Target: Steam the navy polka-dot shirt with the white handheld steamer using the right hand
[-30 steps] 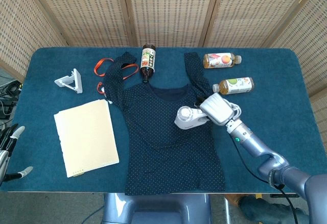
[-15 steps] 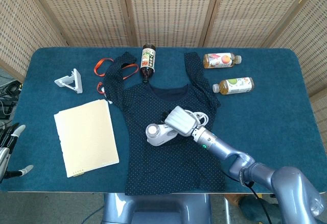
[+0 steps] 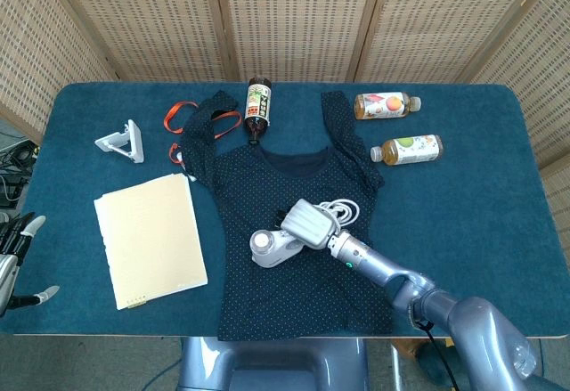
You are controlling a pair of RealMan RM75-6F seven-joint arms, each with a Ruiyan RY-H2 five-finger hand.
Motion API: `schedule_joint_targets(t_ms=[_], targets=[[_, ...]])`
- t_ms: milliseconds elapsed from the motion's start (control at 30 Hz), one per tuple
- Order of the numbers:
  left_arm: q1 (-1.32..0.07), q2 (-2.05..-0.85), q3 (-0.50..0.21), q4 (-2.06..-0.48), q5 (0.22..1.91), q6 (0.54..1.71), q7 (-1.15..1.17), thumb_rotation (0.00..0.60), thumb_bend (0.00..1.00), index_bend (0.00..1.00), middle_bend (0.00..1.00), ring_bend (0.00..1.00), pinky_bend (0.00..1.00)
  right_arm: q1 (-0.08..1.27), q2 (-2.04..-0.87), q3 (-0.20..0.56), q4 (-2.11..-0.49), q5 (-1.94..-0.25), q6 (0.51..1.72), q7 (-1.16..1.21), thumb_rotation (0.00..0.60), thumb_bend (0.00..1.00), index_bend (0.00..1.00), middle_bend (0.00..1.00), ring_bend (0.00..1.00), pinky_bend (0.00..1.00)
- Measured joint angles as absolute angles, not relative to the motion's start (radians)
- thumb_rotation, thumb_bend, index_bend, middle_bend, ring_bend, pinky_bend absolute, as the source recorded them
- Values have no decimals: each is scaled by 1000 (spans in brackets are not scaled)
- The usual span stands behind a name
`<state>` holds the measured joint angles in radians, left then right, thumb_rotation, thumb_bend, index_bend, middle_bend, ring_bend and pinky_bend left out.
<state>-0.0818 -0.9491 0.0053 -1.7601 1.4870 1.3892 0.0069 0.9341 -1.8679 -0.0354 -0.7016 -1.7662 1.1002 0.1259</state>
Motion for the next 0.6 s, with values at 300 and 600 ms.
schedule_joint_targets(t_ms=[300,600], targets=[[-82,-948,10,-1765,1500,1394,3,600,0,0,0,0,0,864,-1857,-89,-556,-1787,1195,228,600,1000,601,558,677,1000],[-82,-952,17,-1777,1523,1405,25,600,0,0,0,0,0,774,-1843,-116,-397,-1776,1256,335,600,1000,601,563,677,1000]])
